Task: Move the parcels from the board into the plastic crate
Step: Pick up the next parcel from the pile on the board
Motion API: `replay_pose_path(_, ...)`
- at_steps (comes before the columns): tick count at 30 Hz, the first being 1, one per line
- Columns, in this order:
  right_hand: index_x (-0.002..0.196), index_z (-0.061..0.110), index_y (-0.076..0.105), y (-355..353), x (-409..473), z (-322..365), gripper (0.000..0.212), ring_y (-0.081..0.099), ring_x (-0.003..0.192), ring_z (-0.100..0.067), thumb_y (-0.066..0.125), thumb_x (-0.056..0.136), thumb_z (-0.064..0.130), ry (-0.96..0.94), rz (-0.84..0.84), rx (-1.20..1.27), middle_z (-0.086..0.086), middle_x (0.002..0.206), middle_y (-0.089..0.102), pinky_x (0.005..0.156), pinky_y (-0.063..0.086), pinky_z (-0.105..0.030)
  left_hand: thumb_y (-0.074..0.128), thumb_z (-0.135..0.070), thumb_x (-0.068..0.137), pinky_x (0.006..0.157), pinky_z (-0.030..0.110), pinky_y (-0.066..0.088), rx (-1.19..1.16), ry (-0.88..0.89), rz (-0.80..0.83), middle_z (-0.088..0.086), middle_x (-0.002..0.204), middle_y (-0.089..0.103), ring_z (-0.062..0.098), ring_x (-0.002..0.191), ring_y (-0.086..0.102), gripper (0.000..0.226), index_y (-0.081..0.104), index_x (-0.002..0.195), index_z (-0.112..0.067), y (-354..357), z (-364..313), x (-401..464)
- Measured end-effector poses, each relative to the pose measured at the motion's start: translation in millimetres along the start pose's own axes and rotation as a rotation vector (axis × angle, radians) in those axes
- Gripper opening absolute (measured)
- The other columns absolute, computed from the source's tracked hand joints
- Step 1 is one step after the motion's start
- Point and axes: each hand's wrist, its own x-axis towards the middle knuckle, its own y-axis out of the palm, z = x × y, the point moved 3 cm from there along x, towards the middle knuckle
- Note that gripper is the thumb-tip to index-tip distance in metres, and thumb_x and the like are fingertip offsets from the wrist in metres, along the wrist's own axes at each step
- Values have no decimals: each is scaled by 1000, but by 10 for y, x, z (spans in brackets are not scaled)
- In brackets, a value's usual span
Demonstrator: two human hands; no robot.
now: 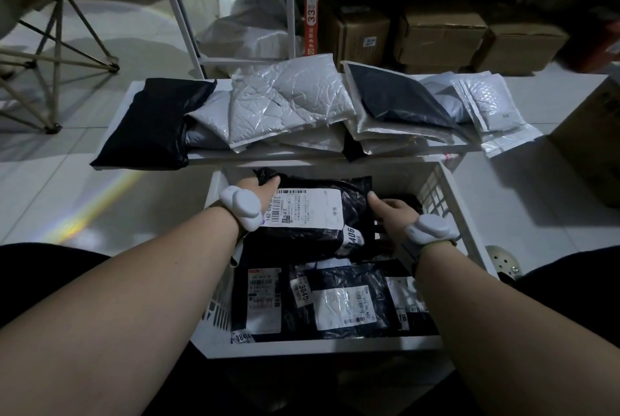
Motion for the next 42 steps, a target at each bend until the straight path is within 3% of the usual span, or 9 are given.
replay_pose_path(5,130,14,52,117,-124,154,60,60,93,-15,68,82,46,-156,60,16,1,112,62,78,48,-28,51,-39,94,72,22,37,87,121,57,15,109,66,28,102,61,44,64,113,-1,95,-37,-60)
replay_pose_path(12,139,17,45,337,-223,255,71,55,118,-15,74,78,39,-247,275,-332,2,126,58,92,40,-23,60,-41,89,78,29,49,184,315,152,6,92,72,22,91,66,31,70,88,-11,268,-125,-149)
replay_pose_path(18,105,15,64,487,-244,121,33,68,80,-10,78,77,22,-87,482,-205,5,89,71,79,56,-24,66,-38,84,82,30,51,70,415,87,3,101,70,20,94,65,33,64,105,-12,373,-295,-211)
replay_pose_path(20,107,16,62,461,-208,110,32,66,74,-9,75,80,28,-35,437,-218,5,86,69,65,53,-18,66,-38,84,84,26,47,32,441,57,0,110,64,17,101,61,40,58,117,-16,370,-302,-206)
replay_pose_path(23,117,15,60,358,-56,-2,63,67,90,-23,79,68,49,105,287,-206,-3,105,69,86,53,-35,62,-45,85,91,28,45,67,394,45,4,122,58,19,111,56,53,50,126,-14,342,-209,-102)
replay_pose_path(30,98,13,73,99,418,-594,108,73,83,-30,82,9,73,431,148,-53,-7,88,76,93,52,-45,45,-62,88,58,25,37,467,229,299,4,73,61,19,67,54,51,56,72,-14,497,44,-80)
replay_pose_path(33,109,9,67,92,461,-590,92,69,97,-31,84,40,67,385,144,54,-10,104,72,96,50,-45,49,-64,84,62,24,42,472,223,494,2,80,68,18,73,60,57,66,84,-9,694,115,-195)
replay_pose_path(38,99,10,70,115,194,-333,44,72,74,-23,73,77,48,355,58,320,-4,79,75,84,53,-41,70,-28,83,80,24,43,356,259,547,2,98,61,15,91,58,43,61,119,-6,740,3,-271)
replay_pose_path(42,116,7,61,53,586,-585,90,65,95,-28,84,48,62,317,-67,400,-7,107,68,96,47,-46,70,-17,84,90,24,43,239,204,485,9,116,62,23,109,60,47,55,127,-5,625,26,-182)
